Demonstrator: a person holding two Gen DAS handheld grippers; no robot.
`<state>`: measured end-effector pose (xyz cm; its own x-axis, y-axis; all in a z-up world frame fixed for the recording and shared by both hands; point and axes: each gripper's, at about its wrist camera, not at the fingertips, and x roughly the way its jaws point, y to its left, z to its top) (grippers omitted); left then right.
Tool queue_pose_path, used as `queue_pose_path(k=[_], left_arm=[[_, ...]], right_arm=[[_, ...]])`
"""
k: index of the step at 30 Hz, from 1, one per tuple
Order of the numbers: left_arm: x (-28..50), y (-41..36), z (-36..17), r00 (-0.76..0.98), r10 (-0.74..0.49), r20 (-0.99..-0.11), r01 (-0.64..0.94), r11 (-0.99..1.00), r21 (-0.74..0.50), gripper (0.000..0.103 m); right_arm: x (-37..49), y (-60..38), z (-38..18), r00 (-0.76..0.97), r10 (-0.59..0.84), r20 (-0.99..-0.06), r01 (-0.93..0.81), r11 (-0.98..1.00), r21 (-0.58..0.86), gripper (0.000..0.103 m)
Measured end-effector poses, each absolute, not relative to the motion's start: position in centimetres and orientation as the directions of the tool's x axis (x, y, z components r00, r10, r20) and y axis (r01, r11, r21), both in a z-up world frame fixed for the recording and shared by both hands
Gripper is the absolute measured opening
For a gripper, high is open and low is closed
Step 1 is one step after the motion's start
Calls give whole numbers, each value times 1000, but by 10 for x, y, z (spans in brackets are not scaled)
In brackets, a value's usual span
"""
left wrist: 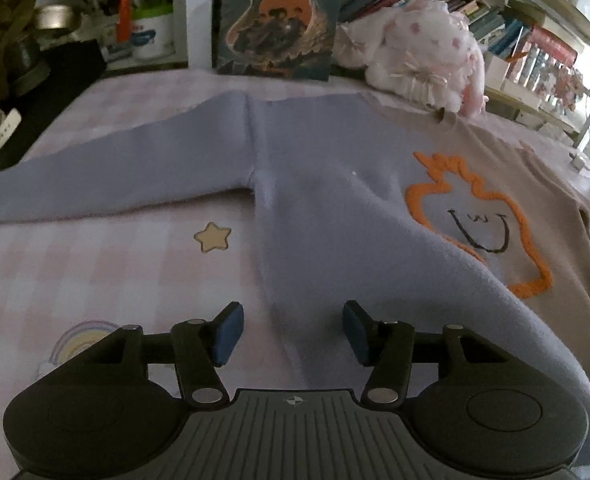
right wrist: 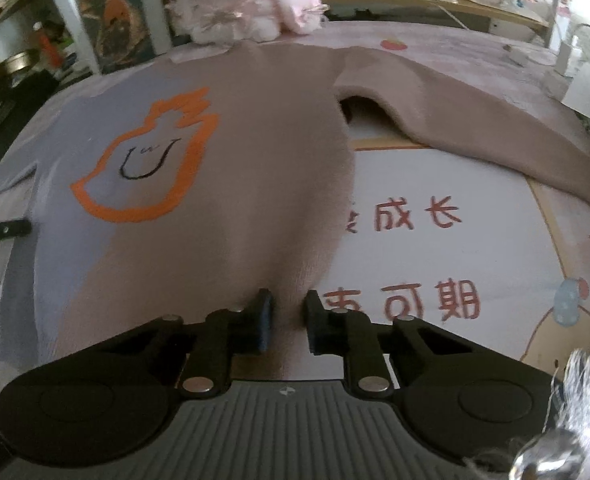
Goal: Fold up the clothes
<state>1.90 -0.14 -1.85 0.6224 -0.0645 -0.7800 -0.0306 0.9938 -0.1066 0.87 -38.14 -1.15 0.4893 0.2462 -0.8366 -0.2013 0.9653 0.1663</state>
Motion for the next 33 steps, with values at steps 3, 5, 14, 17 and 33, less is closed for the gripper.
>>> queue_pose_path(k=[3,5,14,17,33], left_arm=[[27,-2,-17,624,-54,-780,-22,996,-87,8],[35,1,-16,623,-54,-780,-19,996,-84,5],[43,-15,-3,638,43,-768,125,979,159,2],[42,-13,-5,622,24,-783,114,986,120,2],[55,-21,-14,636,-28,-771,102,994,48,2]], right_arm=[[9,-380,-11,488,249,-837,-212,963,164,13],[10,-382,-11,492,242,-836,-204,966,159,12],[27,-381,-13,550,164,-819,-156,983,92,12],[23,-379,-13,537,194,-821,-187,976,108,12],[23,-388,-13,580,115,-806,-100,993,69,12]])
